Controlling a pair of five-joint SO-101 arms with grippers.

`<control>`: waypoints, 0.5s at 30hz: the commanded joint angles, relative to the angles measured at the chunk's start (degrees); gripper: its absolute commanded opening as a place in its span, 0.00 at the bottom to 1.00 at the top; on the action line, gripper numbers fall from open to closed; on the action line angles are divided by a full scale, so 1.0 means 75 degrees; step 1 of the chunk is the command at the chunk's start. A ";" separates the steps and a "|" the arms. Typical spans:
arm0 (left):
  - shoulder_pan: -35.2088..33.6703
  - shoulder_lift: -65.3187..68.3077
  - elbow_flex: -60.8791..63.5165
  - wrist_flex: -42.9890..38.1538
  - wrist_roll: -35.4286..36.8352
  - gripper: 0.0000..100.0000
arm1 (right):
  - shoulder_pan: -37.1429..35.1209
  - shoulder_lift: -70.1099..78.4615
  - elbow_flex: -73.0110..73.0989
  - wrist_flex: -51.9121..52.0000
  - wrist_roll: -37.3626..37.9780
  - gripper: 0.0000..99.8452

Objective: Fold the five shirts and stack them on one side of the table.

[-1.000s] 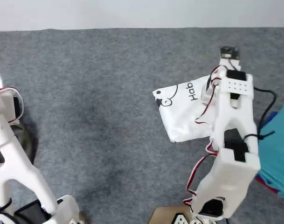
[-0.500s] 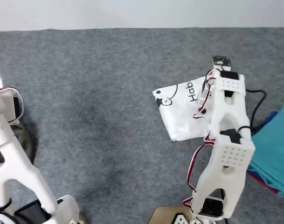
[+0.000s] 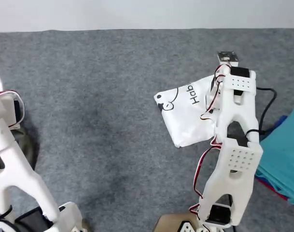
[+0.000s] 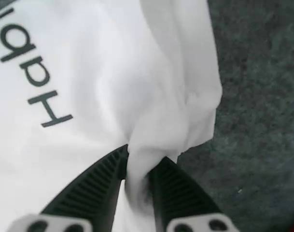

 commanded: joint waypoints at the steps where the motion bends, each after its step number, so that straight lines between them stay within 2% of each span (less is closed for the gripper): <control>1: 0.0047 -0.0199 -0.0029 0.0141 -0.0070 0.00 | 0.0147 -0.0018 -0.0703 -0.0475 0.0914 0.01; 9: 0.0047 -0.0223 -0.0029 0.0152 -0.0070 0.00 | 0.0475 0.0158 -0.0832 -0.2174 0.3727 0.01; 12: 0.0047 -0.0223 -0.0029 0.0152 -0.0070 0.00 | 0.0416 0.0158 -0.0832 -0.2221 0.4255 0.03; 15: 0.0047 -0.0223 -0.0029 0.0152 -0.0070 0.00 | 0.0428 0.0123 -0.0832 -0.2139 0.4114 0.13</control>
